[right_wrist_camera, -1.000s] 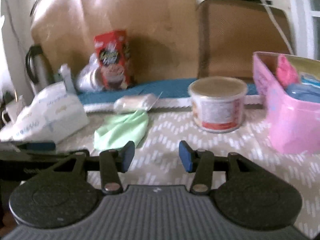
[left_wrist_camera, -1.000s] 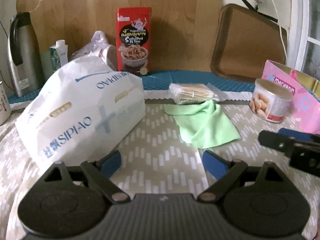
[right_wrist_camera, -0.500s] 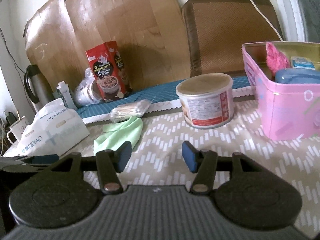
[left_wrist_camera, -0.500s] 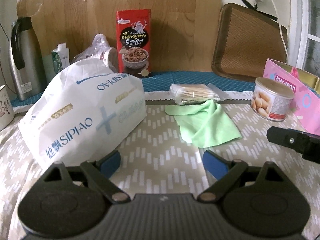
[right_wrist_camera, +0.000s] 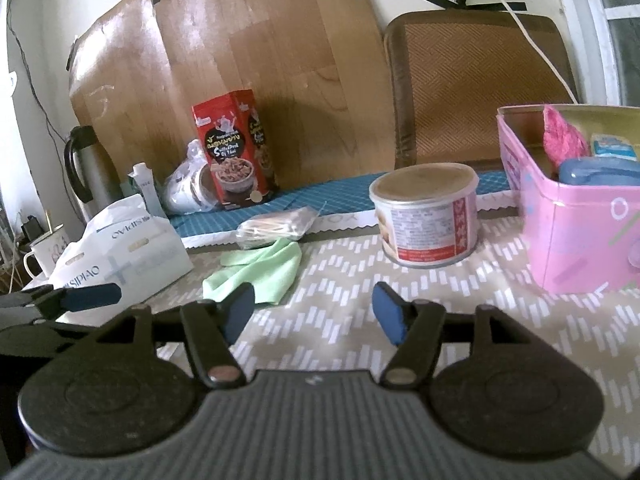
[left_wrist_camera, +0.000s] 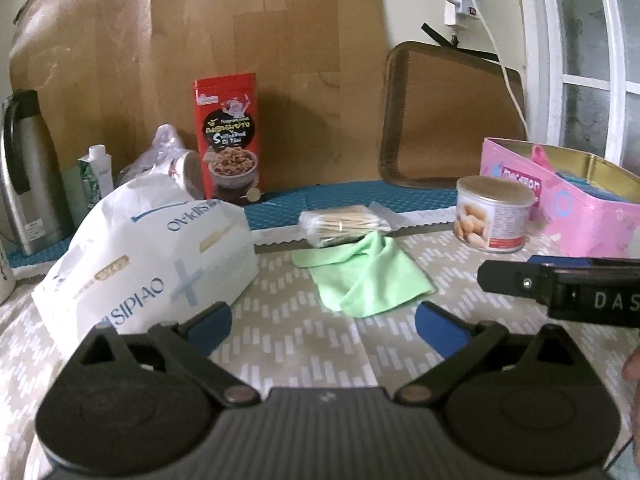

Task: Organize soft objects
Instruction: 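Grasp the green microfiber cloth with the left gripper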

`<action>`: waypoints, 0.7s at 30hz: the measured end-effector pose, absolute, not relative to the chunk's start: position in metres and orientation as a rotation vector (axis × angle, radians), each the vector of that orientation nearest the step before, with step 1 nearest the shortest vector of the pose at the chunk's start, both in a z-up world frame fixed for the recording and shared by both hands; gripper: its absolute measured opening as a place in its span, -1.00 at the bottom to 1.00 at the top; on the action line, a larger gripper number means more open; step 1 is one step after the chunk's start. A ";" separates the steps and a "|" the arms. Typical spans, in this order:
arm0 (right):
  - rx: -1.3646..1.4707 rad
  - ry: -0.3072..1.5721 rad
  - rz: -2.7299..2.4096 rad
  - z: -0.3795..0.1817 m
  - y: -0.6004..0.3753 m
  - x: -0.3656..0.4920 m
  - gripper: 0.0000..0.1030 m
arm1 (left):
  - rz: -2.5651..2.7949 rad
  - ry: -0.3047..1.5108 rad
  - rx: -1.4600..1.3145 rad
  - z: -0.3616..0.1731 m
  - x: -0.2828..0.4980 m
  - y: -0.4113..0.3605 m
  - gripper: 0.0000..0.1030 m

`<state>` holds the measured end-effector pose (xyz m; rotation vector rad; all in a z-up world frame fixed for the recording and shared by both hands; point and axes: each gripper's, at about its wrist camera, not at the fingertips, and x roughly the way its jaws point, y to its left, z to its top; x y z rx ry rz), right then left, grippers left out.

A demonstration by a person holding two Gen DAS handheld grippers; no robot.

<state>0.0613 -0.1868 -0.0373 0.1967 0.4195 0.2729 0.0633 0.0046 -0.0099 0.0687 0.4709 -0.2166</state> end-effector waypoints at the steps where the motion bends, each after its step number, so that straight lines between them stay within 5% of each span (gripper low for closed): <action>1: 0.201 0.415 0.272 -0.037 -0.187 0.060 0.31 | -0.223 0.474 0.060 -0.010 0.064 0.006 0.99; 21: -0.014 0.605 0.412 -0.038 -0.125 0.137 0.22 | -0.185 0.319 -0.151 -0.003 0.048 0.042 0.99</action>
